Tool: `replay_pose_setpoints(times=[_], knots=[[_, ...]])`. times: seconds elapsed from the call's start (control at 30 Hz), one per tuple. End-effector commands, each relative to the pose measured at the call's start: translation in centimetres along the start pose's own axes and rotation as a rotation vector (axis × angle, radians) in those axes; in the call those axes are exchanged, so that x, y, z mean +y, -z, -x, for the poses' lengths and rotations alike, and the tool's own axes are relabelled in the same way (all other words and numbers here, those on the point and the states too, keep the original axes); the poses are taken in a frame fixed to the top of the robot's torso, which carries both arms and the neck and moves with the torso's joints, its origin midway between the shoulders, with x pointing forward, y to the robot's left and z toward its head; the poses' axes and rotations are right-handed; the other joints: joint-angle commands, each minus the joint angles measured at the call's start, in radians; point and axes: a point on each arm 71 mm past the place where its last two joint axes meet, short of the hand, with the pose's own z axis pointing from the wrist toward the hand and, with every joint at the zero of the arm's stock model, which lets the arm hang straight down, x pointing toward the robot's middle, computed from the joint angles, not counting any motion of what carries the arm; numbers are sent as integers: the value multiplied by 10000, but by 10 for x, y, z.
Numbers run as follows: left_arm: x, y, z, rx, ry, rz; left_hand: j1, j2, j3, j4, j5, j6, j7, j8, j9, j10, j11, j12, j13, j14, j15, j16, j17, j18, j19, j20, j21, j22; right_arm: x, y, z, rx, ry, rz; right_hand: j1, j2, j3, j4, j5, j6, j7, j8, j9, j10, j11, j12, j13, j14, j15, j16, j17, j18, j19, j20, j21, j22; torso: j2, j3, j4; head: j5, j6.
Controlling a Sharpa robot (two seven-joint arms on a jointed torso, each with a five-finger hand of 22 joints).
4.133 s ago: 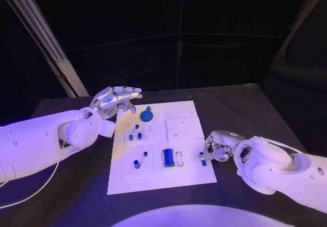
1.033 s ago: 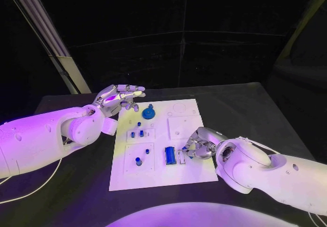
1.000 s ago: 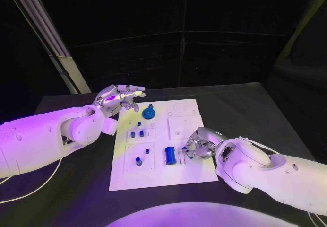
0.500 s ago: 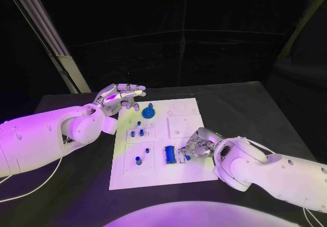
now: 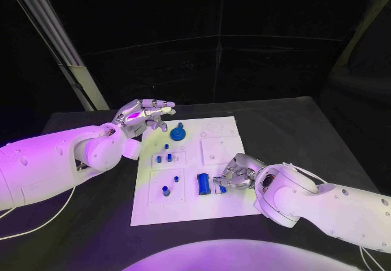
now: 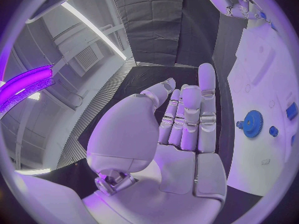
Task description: Assemble the parts on the task board
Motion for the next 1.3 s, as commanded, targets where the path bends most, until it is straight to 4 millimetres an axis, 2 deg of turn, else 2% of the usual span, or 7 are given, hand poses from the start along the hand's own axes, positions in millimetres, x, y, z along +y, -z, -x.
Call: replay_pose_setpoints(times=[0.03,0.3,0.5,0.63,0.83,1.1,1.3], knots=[[-1,0,-2,154,71,20,-52,-26,16,-61,36,-53,-17,56,1,-75,-14,67,-8,-45,10,45,-12,129,4,24,0,-15,1,-1,-1,143,105,-21,-118,23,-44,20,58,238,-174,72,36,61,-51,26,10,541,-68,39,26,-108,205,-50,28,1292,-1,-6,3,19,-2],[-1,-1,-2,163,73,29,-53,-20,30,-76,35,-83,-3,66,0,-111,0,82,-10,-70,20,49,-40,127,-11,30,-4,-16,2,-2,-2,132,179,32,-231,35,-92,58,45,254,-180,82,87,82,-59,18,17,542,-77,42,33,-109,206,-64,28,1294,4,-1,-4,28,2],[0,-1,-2,177,77,43,-53,-20,30,-76,35,-83,-3,66,0,-111,0,82,-10,-70,20,49,-40,127,-11,30,-4,-16,4,-2,-3,170,206,74,-560,35,-276,195,-168,277,-184,91,189,138,-60,67,80,549,-80,69,74,-117,224,-74,43,1323,9,3,2,28,-4],[0,-1,-2,185,80,52,-53,-20,30,-76,35,-83,-3,66,0,-111,0,82,-10,-70,20,49,-40,127,-11,30,-4,-16,3,-2,-3,131,261,70,-804,59,-455,266,-39,289,-186,91,264,170,-60,106,134,553,-81,85,100,-121,234,-77,51,1339,9,1,-2,35,-6],[0,-1,-2,191,80,62,-53,-20,30,-76,35,-83,-3,66,0,-111,0,82,-10,-70,20,49,-40,127,-11,30,-4,-16,4,-3,-3,113,306,88,-966,75,-612,282,-68,289,-184,83,322,179,-58,96,152,552,-81,83,102,-120,232,-78,48,1337,7,3,-1,45,-9],[0,-1,-2,198,81,70,-53,-20,30,-76,35,-83,-3,66,0,-111,0,82,-10,-70,20,49,-40,127,-11,30,-4,-16,5,-3,-4,222,388,157,-1395,43,-1165,290,-589,253,-156,32,449,157,-30,-4,159,537,-57,34,57,-106,195,-59,11,1287,0,8,-3,54,-13],[0,-1,-2,198,80,76,-53,-20,30,-76,35,-83,-3,66,0,-111,0,82,-10,-70,20,49,-40,127,-11,30,-4,-16,6,-2,-5,295,440,207,-1382,31,-1414,247,-862,230,-150,1,518,144,-23,-35,180,532,-52,9,36,-100,176,-50,-8,1264,1,7,-10,46,-9]])
